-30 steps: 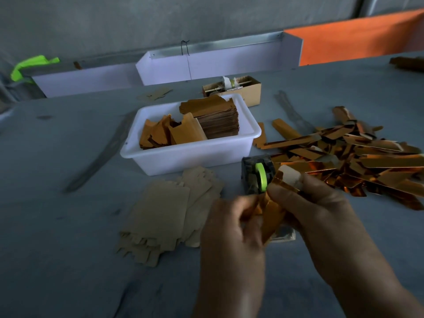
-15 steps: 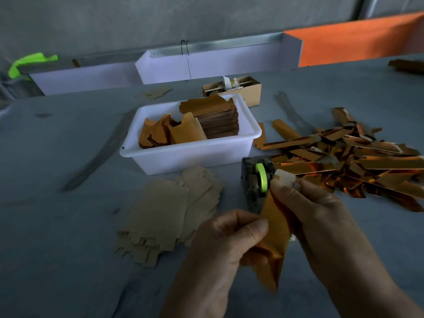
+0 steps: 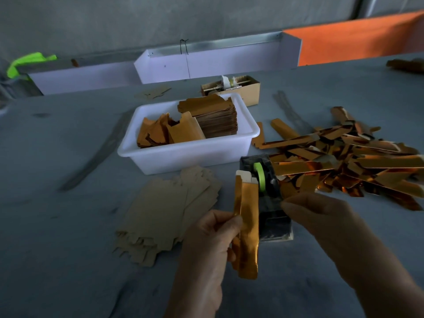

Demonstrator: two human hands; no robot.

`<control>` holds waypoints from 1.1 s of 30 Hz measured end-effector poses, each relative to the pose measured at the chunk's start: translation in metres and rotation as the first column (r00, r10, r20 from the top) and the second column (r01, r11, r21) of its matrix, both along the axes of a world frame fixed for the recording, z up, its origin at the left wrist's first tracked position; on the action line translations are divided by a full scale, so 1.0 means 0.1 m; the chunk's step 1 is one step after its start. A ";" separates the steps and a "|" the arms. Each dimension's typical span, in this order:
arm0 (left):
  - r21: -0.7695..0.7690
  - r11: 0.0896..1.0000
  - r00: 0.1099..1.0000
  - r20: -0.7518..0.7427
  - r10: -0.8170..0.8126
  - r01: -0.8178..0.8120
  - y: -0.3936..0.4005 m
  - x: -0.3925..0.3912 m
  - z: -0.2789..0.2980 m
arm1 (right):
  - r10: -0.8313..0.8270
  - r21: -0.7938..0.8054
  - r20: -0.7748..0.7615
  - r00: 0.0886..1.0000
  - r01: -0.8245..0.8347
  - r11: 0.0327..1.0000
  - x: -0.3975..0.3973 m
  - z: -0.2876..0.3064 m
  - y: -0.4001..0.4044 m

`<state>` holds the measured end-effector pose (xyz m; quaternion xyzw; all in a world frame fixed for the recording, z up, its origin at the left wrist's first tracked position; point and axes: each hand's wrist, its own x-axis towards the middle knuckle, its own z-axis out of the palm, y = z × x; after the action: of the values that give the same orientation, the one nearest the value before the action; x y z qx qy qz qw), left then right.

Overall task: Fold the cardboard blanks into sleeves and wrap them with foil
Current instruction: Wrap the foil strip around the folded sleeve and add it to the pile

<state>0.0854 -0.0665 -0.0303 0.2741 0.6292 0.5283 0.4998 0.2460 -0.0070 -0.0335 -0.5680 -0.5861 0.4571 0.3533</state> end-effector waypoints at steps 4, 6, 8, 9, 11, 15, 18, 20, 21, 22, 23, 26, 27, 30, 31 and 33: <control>-0.018 1.000 1.000 -0.007 0.022 -0.022 0.02 0.02 -0.01 | 0.035 0.028 0.088 0.995 -0.038 0.999 -0.12 -0.02 -0.01; -0.024 0.999 1.000 -0.014 0.026 -0.026 0.02 0.02 -0.03 | 0.017 0.051 0.086 0.996 -0.021 0.998 -0.17 -0.04 -0.01; -0.026 0.999 1.000 -0.012 0.028 -0.029 0.02 0.04 -0.05 | -0.009 0.071 0.080 0.997 0.004 0.997 -0.20 -0.05 -0.01; -0.030 0.999 1.000 -0.015 0.023 -0.023 0.02 0.04 -0.06 | -0.019 0.078 0.086 0.996 0.012 0.997 -0.21 -0.06 -0.01; -0.036 0.999 1.000 -0.025 0.015 -0.016 0.02 0.05 -0.08 | -0.038 0.100 0.100 0.994 0.028 0.995 -0.23 -0.07 -0.01; -0.046 0.999 0.999 -0.026 0.027 -0.028 0.03 0.06 -0.11 | -0.080 0.185 0.033 0.996 0.073 0.980 -0.28 -0.11 -0.03; -0.048 0.999 1.000 -0.018 0.016 -0.017 0.03 0.06 -0.12 | -0.141 0.031 -0.303 0.942 0.158 0.987 -0.31 -0.10 -0.07; -0.047 0.999 1.000 -0.013 0.009 -0.010 0.02 0.06 -0.13 | -0.163 -0.040 -0.388 0.907 0.160 0.986 -0.29 -0.07 -0.09; -0.049 0.999 1.000 -0.012 0.009 -0.009 0.02 0.06 -0.13 | -0.151 -0.030 -0.350 0.925 0.150 0.988 -0.26 -0.07 -0.10; -0.051 0.999 1.000 -0.011 0.011 -0.012 0.02 0.05 -0.13 | -0.134 -0.005 -0.280 0.951 0.138 0.990 -0.25 -0.07 -0.12; -0.051 0.999 1.000 -0.011 0.013 -0.014 0.02 0.06 -0.14 | -0.123 0.031 -0.191 0.974 0.131 0.991 -0.23 -0.07 -0.14; -0.048 0.999 1.000 -0.016 0.005 -0.005 0.03 0.06 -0.14 | -0.138 0.149 0.043 0.990 0.130 0.980 -0.22 -0.10 -0.19; -0.045 0.999 1.000 -0.015 0.004 -0.005 0.03 0.06 -0.14 | -0.143 0.176 0.098 0.985 0.124 0.977 -0.23 -0.10 -0.21; -0.025 1.000 1.000 -0.005 0.008 -0.008 0.03 0.06 -0.14 | -0.131 0.213 0.157 0.979 0.096 0.972 -0.23 -0.11 -0.22; -0.012 1.000 1.000 -0.002 0.008 -0.008 0.03 0.06 -0.13 | -0.131 0.221 0.153 0.980 0.095 0.971 -0.23 -0.11 -0.23; 0.024 1.000 1.000 0.009 0.006 -0.006 0.05 0.06 -0.10 | -0.139 0.240 0.138 0.981 0.103 0.965 -0.23 -0.13 -0.24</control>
<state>0.0912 -0.0619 -0.0408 0.2760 0.6215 0.5386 0.4975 0.2230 -0.0311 -0.0461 -0.5913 -0.6252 0.3179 0.3981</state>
